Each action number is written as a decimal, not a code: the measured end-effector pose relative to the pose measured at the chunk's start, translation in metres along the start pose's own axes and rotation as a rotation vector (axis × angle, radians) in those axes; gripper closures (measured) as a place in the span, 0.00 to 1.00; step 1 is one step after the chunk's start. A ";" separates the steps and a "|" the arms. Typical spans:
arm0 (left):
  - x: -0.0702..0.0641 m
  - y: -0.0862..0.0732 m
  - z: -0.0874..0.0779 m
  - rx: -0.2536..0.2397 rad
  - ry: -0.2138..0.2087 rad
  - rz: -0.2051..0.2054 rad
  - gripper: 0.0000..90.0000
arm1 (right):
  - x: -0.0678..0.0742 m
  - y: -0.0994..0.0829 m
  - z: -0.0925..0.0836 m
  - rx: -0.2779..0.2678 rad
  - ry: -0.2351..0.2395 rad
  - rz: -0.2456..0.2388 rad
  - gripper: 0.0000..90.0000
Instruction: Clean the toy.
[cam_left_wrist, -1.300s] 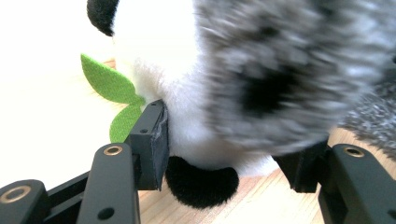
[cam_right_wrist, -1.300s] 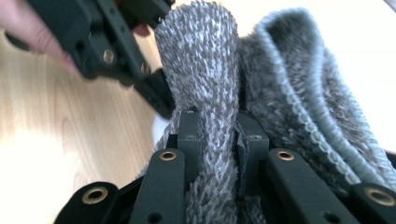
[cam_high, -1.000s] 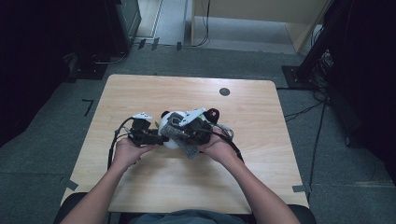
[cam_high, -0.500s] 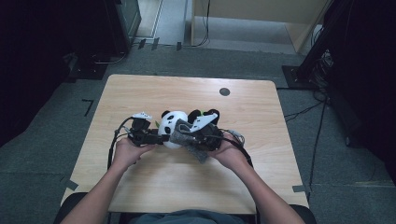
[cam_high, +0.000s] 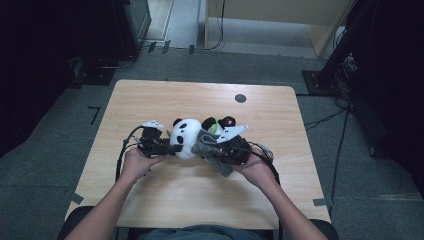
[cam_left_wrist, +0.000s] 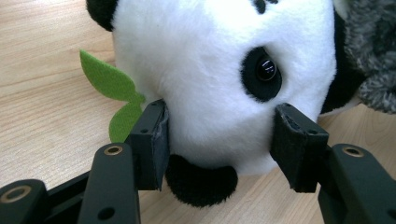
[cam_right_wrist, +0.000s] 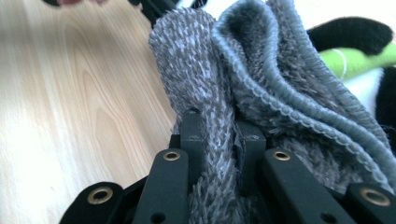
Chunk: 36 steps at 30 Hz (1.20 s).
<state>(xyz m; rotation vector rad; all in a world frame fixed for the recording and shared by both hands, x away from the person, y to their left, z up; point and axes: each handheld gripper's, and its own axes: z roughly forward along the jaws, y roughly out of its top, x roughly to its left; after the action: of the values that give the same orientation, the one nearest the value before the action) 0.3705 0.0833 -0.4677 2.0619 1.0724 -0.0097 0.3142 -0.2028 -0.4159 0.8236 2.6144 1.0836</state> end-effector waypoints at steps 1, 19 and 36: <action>0.000 0.000 0.000 0.000 0.001 -0.001 0.48 | 0.001 0.003 0.000 -0.012 0.010 0.016 0.87; 0.000 0.001 -0.002 -0.006 -0.002 -0.009 0.48 | 0.033 0.032 0.057 -0.110 -0.045 0.020 0.84; 0.001 0.000 -0.001 0.004 0.002 0.006 0.49 | 0.045 0.008 0.057 -0.067 -0.147 -0.049 0.84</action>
<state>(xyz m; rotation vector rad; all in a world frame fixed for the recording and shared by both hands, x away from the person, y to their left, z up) 0.3703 0.0846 -0.4672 2.0688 1.0684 -0.0064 0.3011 -0.1394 -0.4496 0.7895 2.4510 1.0492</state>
